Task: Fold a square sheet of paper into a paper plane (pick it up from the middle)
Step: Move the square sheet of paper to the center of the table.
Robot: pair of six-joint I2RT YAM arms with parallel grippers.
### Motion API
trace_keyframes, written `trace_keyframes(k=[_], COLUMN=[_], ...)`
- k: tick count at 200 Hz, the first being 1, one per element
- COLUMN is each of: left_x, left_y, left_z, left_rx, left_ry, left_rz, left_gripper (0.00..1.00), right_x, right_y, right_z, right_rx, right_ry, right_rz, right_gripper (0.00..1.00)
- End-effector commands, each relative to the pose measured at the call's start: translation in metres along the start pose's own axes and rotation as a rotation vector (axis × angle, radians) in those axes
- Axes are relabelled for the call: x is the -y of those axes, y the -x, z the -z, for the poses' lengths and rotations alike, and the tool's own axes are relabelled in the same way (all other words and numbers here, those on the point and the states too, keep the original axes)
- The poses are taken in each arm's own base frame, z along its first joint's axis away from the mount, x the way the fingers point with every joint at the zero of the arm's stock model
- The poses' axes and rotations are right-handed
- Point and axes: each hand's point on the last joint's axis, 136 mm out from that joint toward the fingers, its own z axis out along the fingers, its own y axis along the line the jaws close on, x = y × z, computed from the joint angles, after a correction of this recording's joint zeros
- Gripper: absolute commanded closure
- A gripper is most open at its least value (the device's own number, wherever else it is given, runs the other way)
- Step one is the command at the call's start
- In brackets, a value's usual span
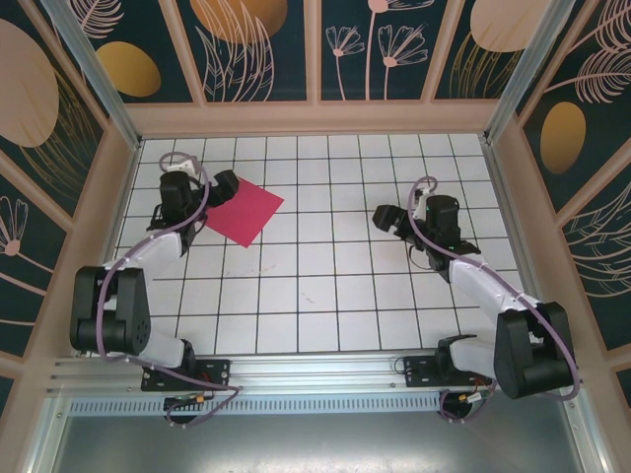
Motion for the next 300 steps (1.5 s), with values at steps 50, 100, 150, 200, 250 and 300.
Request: trace_keyframes(k=[50,100,150,200,250,300], left_x=[-0.049,-0.053,-0.042,-0.001,0.076,0.154], left_y=[-0.094,-0.120,-0.160,-0.207,-0.258,-0.293], left_z=[-0.037,-0.036,-0.025,-0.016,0.000,0.012], left_rx=[-0.408,-0.498,-0.564,-0.641,-0.649,-0.684], left_ry=[0.303,0.316,0.276,0.207,0.074,-0.061], left_rz=[0.009,-0.003,0.036,0.076,0.231,0.266], left_gripper=[0.03,0.03,0.03,0.05,0.04,0.04], right_x=[-0.012,-0.006,0.006,0.023,0.031,0.022], right_y=[-0.027,-0.038,-0.047,-0.050,-0.056,-0.071], right_z=[-0.025,-0.033,-0.036,-0.028,-0.019,-0.021], right_rx=[-0.098,-0.120,-0.139,-0.125,-0.125,-0.185], right_ry=[-0.054,-0.091,-0.141,-0.229,-0.267,-0.210], right_rz=[0.009,-0.014,-0.036,-0.053,-0.103,-0.199], right_gripper=[0.04,0.04,0.04,0.04,0.05,0.12])
